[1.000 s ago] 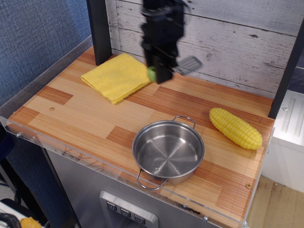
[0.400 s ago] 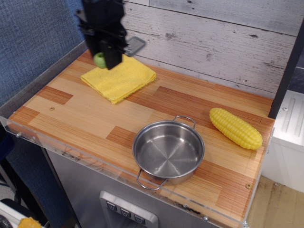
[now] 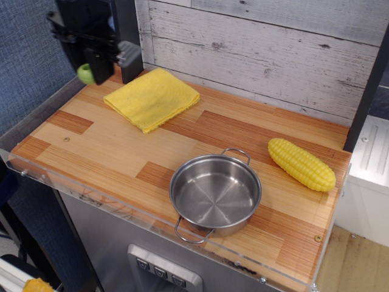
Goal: Put the spatula below the yellow cloth.
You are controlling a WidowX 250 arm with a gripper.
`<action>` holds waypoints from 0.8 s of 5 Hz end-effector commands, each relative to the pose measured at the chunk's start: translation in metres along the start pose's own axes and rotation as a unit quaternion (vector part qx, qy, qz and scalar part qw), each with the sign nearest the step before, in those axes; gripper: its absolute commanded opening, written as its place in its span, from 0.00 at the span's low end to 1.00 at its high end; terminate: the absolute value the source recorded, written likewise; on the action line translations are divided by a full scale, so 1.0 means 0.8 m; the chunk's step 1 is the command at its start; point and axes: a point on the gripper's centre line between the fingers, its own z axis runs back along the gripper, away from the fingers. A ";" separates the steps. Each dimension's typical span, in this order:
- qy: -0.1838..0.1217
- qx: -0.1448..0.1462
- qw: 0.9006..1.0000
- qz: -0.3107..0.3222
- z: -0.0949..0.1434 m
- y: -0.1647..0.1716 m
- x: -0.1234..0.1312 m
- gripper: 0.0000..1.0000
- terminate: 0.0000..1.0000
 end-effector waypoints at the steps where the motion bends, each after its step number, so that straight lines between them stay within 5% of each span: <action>1: -0.010 0.022 0.999 0.041 -0.004 0.010 -0.035 0.00 0.00; 4: 0.009 0.044 0.996 0.081 -0.039 0.019 -0.074 0.00 0.00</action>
